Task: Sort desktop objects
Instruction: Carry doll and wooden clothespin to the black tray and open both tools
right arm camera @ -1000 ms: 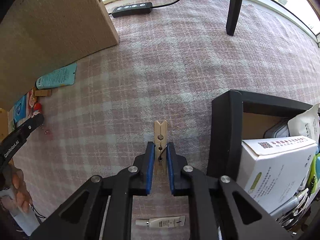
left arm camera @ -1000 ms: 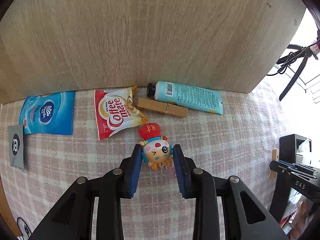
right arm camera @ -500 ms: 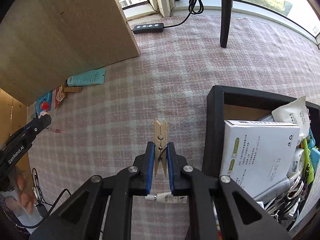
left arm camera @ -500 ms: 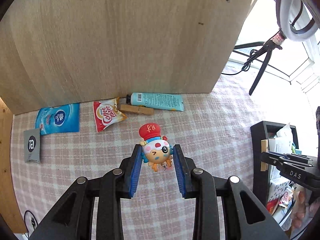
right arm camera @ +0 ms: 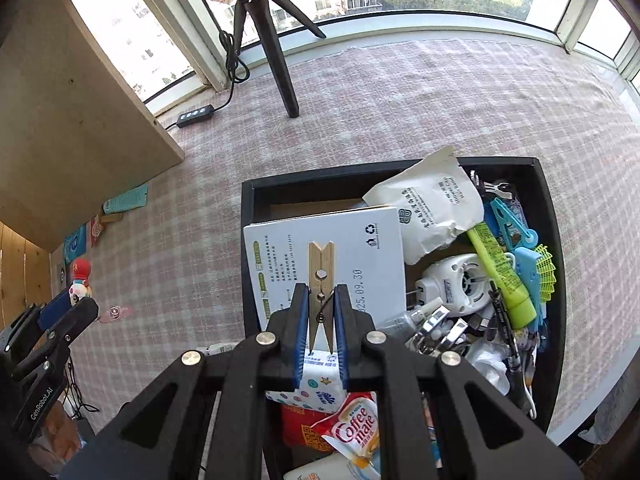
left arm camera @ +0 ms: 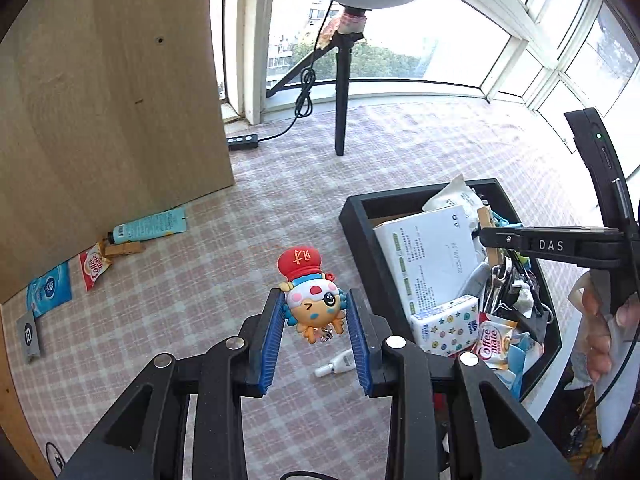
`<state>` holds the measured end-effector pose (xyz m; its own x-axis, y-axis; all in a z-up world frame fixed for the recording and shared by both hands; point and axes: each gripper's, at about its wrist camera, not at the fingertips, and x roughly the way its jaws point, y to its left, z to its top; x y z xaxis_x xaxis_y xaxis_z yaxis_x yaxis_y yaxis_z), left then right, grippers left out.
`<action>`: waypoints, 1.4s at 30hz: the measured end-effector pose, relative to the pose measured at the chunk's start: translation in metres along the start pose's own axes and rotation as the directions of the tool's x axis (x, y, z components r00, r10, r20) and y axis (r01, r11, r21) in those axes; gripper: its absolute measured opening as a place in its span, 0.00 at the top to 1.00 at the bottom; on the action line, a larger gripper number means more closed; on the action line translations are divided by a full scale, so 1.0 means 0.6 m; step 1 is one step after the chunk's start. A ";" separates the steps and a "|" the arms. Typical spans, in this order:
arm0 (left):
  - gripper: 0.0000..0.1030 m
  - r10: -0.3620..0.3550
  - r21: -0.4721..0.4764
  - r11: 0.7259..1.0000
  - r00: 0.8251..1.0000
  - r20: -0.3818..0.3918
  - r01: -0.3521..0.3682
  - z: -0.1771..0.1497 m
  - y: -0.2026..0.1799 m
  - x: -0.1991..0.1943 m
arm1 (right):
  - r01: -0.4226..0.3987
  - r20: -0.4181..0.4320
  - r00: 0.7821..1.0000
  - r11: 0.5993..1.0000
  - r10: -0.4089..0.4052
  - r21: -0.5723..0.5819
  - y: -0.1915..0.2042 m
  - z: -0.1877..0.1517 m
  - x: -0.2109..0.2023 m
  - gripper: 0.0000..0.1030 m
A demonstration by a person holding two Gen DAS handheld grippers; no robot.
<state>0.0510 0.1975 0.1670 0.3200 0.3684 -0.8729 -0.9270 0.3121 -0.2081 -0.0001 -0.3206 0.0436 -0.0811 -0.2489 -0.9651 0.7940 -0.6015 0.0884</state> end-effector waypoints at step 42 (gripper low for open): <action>0.53 -0.013 0.160 0.987 1.000 -0.028 0.018 0.007 -0.097 0.021 | 0.047 0.047 0.998 0.998 -0.048 0.029 -0.088 -0.004 -0.023 0.70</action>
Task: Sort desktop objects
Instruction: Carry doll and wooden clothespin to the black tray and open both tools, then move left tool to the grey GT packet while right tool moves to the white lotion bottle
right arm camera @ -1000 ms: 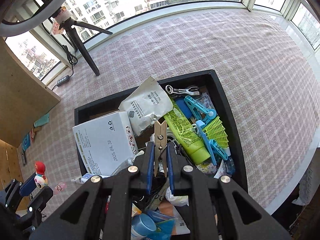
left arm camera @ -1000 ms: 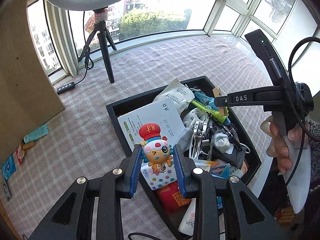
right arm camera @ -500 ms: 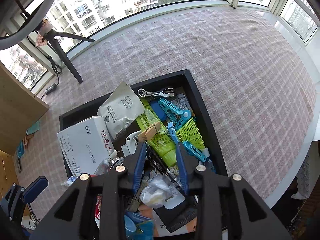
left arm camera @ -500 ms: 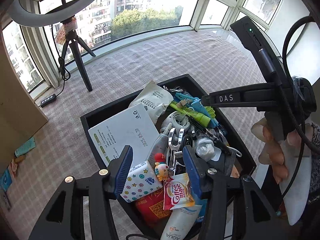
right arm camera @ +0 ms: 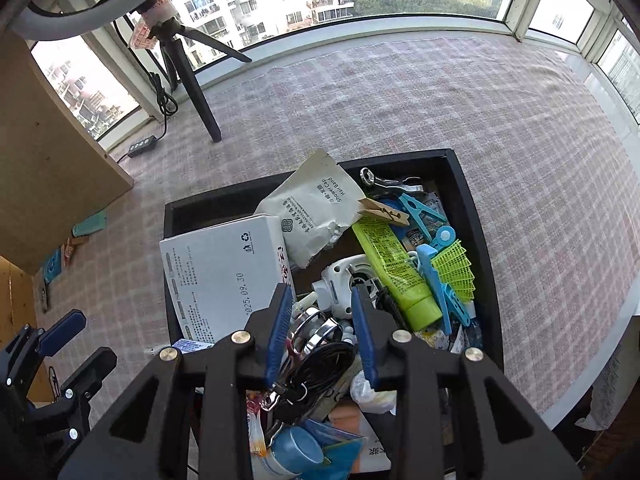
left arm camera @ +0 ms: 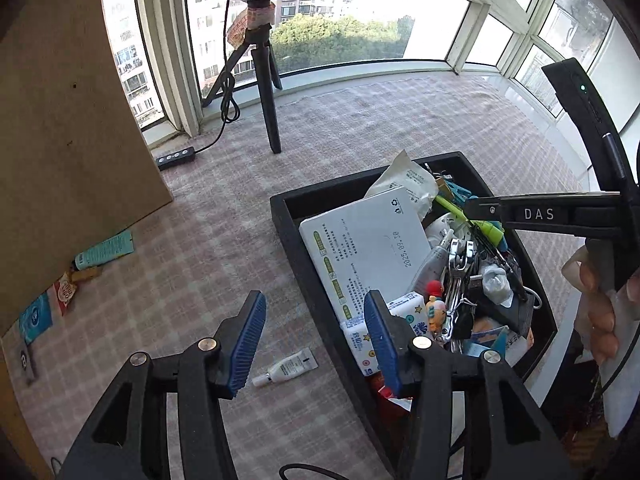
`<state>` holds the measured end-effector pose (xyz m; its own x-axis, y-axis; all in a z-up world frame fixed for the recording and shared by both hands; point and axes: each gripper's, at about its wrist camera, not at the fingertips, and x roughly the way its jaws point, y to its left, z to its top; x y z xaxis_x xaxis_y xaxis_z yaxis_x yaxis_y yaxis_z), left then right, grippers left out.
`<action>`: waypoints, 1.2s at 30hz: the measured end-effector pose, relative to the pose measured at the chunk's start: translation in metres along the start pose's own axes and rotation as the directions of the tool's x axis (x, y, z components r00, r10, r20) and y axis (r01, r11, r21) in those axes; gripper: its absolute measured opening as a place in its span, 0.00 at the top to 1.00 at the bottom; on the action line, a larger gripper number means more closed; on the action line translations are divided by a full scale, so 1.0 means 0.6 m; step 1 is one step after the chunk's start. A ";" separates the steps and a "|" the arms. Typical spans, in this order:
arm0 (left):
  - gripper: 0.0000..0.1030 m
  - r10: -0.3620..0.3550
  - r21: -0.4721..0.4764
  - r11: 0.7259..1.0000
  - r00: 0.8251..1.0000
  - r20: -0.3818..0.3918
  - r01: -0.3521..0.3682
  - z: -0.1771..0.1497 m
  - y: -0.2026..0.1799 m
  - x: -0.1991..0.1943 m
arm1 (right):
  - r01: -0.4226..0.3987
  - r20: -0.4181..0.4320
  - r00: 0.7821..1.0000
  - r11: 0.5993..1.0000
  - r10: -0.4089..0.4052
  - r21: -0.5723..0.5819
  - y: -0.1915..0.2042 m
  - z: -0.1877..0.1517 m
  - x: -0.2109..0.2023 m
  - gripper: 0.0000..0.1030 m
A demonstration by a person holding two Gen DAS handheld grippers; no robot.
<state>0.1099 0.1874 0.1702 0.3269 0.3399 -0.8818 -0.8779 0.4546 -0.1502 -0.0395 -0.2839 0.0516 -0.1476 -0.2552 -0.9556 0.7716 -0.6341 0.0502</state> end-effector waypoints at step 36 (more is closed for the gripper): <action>0.52 0.287 -0.452 0.824 0.940 -0.186 -0.341 -0.257 0.608 -0.045 | -0.152 -0.224 0.974 0.663 -0.024 -0.733 0.368 -0.182 0.116 0.70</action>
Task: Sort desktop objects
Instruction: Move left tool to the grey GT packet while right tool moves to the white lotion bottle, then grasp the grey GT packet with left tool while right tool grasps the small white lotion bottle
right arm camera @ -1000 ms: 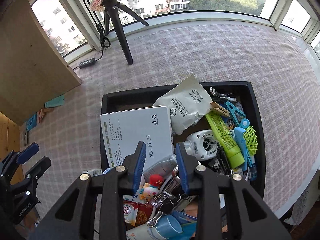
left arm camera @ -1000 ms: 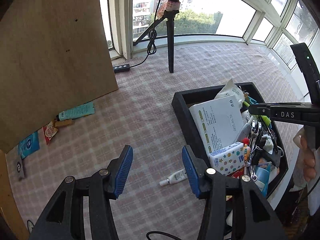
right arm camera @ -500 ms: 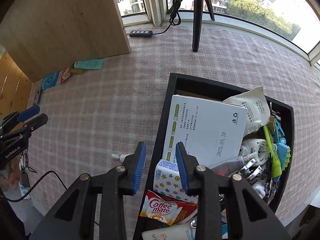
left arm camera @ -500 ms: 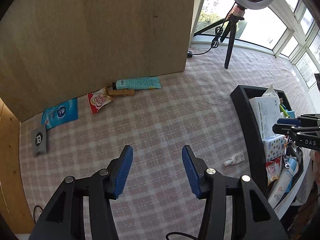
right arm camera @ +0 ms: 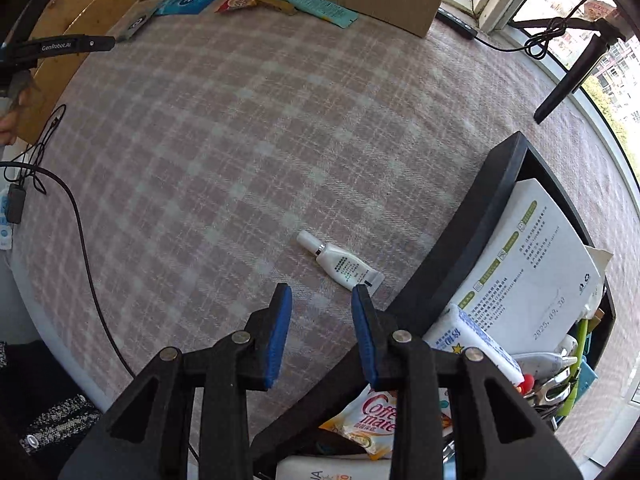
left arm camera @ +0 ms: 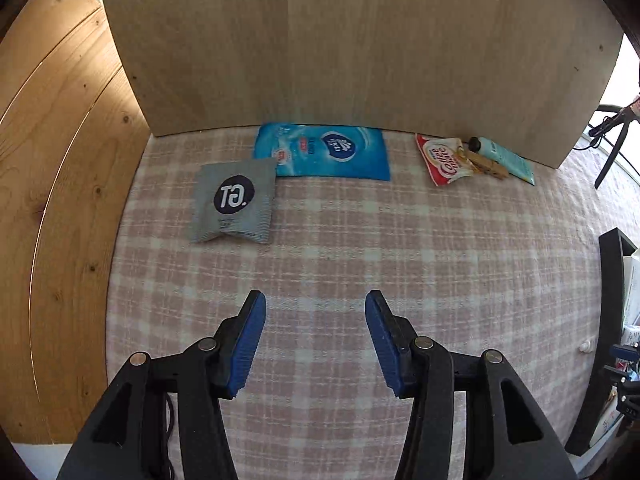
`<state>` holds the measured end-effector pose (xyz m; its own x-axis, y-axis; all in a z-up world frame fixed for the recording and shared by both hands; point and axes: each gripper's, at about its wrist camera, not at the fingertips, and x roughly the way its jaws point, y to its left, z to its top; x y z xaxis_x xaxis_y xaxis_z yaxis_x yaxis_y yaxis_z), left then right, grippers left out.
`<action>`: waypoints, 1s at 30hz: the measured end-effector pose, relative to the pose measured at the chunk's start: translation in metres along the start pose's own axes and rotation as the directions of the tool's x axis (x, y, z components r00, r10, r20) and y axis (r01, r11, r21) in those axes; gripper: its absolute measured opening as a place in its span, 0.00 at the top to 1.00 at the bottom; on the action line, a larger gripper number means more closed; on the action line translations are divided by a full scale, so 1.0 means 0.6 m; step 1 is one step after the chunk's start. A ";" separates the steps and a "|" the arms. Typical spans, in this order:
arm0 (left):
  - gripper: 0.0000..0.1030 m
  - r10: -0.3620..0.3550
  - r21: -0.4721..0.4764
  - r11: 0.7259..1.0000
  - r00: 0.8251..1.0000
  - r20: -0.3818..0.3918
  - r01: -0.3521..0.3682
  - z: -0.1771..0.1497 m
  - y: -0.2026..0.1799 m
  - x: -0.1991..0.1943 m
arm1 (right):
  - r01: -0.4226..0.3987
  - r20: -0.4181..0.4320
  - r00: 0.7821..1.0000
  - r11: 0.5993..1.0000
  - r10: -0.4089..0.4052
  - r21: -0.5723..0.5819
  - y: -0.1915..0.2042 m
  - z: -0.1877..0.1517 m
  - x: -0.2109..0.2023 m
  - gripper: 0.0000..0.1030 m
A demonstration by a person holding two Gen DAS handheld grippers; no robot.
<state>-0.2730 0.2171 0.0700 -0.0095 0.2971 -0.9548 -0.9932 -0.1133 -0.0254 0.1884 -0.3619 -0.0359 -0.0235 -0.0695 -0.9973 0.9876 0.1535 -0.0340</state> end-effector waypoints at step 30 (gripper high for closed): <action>0.21 0.069 -0.045 0.996 0.996 -0.058 -0.072 0.088 0.104 0.140 | 0.015 -0.060 0.998 0.991 -0.023 -0.132 -0.025 0.082 0.051 0.75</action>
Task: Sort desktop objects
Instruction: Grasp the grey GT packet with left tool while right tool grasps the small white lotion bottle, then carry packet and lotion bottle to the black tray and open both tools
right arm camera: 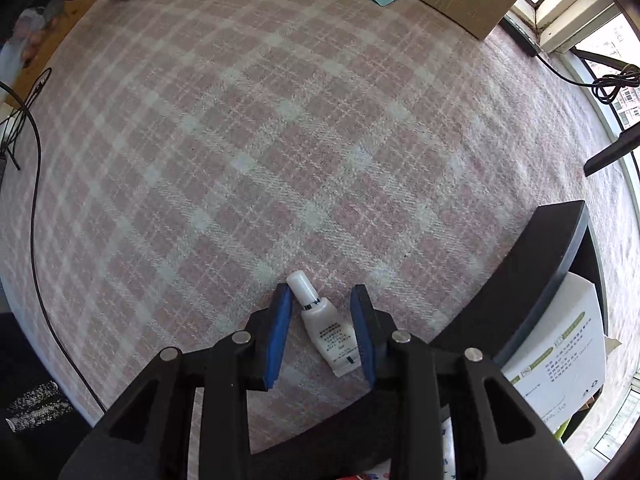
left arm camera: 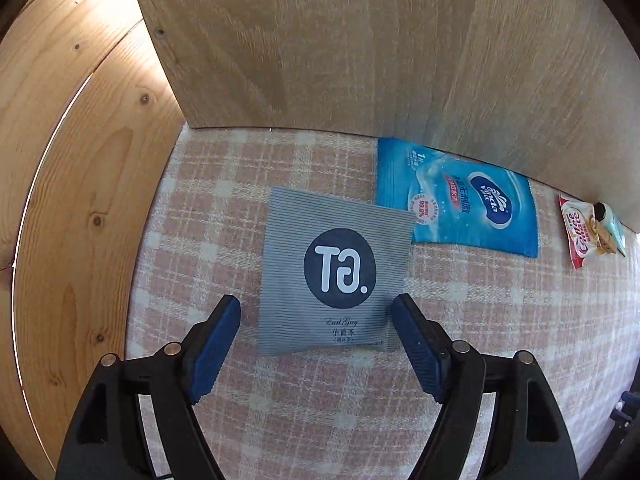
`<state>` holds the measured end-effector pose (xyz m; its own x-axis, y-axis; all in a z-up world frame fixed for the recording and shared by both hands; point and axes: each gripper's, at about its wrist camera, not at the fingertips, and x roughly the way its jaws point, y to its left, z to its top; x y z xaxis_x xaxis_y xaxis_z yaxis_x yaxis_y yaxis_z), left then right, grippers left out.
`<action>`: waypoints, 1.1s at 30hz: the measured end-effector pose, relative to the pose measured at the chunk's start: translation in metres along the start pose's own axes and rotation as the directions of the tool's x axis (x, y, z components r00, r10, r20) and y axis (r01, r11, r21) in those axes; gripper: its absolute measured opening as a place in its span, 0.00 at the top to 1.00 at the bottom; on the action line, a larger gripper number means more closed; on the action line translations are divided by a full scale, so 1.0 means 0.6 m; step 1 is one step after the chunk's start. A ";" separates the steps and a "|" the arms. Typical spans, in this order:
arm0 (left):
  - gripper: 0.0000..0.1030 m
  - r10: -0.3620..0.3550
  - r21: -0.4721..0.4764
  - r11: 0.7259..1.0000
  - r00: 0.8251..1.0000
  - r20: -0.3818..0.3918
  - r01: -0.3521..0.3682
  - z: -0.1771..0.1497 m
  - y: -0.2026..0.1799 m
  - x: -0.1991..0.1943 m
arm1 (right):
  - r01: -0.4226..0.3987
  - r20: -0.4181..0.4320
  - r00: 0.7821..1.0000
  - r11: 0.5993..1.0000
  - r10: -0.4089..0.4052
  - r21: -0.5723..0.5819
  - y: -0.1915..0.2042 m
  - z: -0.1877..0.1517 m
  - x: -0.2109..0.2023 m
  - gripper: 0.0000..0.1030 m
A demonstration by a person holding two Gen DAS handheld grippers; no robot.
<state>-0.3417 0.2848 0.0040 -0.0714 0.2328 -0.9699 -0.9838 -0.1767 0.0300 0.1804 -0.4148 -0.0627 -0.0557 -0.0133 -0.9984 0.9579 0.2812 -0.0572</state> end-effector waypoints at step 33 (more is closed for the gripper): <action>0.94 -0.146 0.043 0.989 0.976 0.161 0.141 -0.062 0.008 -0.158 | -0.102 0.162 0.985 0.968 0.066 0.228 -0.032 0.064 -0.186 0.84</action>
<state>-0.3333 0.2265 0.0871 0.0471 0.4069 -0.9122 -0.9902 -0.1014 -0.0963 0.1789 -0.4557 0.0497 0.0538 -0.1505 -0.9872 0.9975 0.0544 0.0460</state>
